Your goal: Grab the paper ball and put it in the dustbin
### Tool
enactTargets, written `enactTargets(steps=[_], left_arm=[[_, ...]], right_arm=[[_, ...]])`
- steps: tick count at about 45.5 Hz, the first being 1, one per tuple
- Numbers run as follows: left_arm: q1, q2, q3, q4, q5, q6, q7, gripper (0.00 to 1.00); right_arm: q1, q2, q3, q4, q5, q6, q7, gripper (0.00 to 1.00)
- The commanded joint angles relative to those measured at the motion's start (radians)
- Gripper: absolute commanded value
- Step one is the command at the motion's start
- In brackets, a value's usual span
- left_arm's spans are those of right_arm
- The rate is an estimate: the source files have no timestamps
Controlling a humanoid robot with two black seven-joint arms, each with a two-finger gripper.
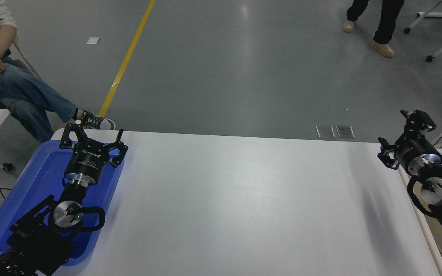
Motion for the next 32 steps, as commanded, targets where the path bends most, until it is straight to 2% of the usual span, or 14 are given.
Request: enactTargets(steps=[1,6,11,15,17,20,24,32], left_arm=[[0.0,0.0,0.0,0.0,0.001,0.0,0.001,1.0],[0.0,0.0,0.0,0.0,0.001,0.0,0.001,1.0],[0.0,0.0,0.0,0.0,0.001,-0.001,0.001,1.0],[0.0,0.0,0.0,0.0,0.001,0.0,0.001,1.0],[0.0,0.0,0.0,0.0,0.001,-0.001,0.001,1.0],[0.0,0.0,0.0,0.0,0.001,-0.001,0.001,1.0],[0.0,0.0,0.0,0.0,0.001,0.0,0.001,1.0],[0.0,0.0,0.0,0.0,0.001,0.0,0.001,1.0]], right_arm=[[-0.024,0.144,0.001,0.052,-0.081,-0.12,0.017,1.0],[-0.056,0.148,0.001,0.123,-0.083,-0.116,0.064,1.0],[-0.09,0.144,0.003,0.175,-0.084,-0.094,0.167,1.0],[-0.092,0.144,0.013,0.173,-0.084,-0.086,0.273,1.0],[-0.087,0.146,0.015,0.173,-0.084,-0.082,0.297,1.0],[-0.081,0.148,0.015,0.173,-0.084,-0.076,0.314,1.0],[-0.07,0.143,0.013,0.158,-0.084,-0.027,0.316,1.0],[-0.099,0.076,0.038,0.089,-0.055,0.231,0.327,1.0]])
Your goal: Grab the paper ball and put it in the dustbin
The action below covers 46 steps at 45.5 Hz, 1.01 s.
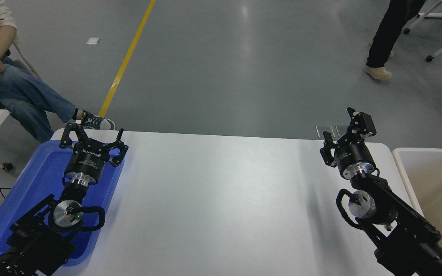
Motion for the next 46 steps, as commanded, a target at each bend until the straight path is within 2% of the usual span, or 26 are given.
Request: enactTargets(steps=[1,10,46], left_arm=[[0.0,0.0,0.0,0.0,0.0,0.001,0.0,1.0],[0.002,0.0,0.0,0.0,0.0,0.001,-0.001,1.0],[0.0,0.0,0.0,0.0,0.0,0.001,0.0,1.0]], right_arm=[[-0.033,-0.056,0.031,-0.054,0.024,0.234,0.048,1.0],[-0.038,-0.053,0.049,-0.094,0.021,0.233,0.105,1.0],[-0.073,-0.053,-0.013,-0.138,0.015,0.21,0.101,1.0]])
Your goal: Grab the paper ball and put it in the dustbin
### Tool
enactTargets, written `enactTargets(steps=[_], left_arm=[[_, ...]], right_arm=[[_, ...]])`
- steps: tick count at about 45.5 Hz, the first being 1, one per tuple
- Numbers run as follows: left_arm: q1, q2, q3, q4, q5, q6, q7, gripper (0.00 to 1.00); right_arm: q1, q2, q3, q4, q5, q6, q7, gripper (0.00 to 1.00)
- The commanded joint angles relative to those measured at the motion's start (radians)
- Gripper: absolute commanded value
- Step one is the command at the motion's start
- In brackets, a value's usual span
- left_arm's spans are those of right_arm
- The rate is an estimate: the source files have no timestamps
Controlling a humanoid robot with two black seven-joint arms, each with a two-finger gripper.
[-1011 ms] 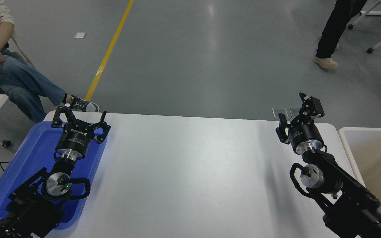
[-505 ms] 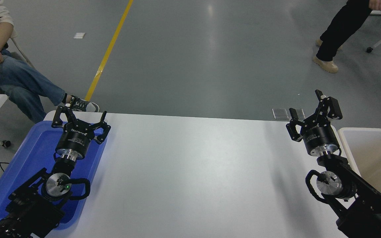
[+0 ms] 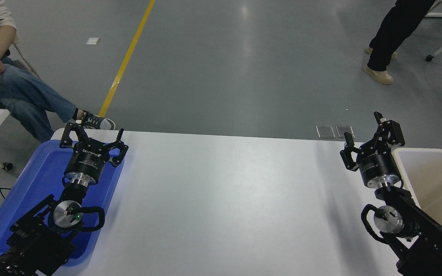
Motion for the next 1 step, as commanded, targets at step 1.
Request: enactTargets(steps=[1], left_arm=[[0.0,0.0,0.0,0.0,0.0,-0.002,0.001,1.0]], right_arm=[[-0.022,0.0,-0.024,-0.007,0.002,0.001,0.001,1.0]])
